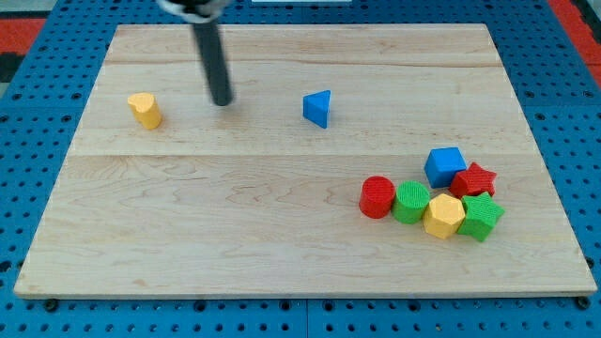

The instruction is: Place the blue triangle top to the green circle

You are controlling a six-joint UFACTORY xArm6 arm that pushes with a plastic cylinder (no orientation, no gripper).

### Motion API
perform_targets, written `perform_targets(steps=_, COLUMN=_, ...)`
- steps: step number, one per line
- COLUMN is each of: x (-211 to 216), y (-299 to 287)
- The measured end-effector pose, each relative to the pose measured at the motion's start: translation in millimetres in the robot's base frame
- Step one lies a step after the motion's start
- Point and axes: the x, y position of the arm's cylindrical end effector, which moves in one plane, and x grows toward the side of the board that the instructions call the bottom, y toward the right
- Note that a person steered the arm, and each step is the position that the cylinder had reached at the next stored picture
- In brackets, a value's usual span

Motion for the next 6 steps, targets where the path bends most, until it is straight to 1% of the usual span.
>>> perform_targets(steps=1, x=-1, y=46)
perform_targets(steps=2, x=-1, y=49)
perform_targets(steps=3, x=8, y=87)
perform_targets(steps=4, x=34, y=121)
perform_targets(steps=5, x=54, y=134)
perform_targets(steps=6, x=71, y=163)
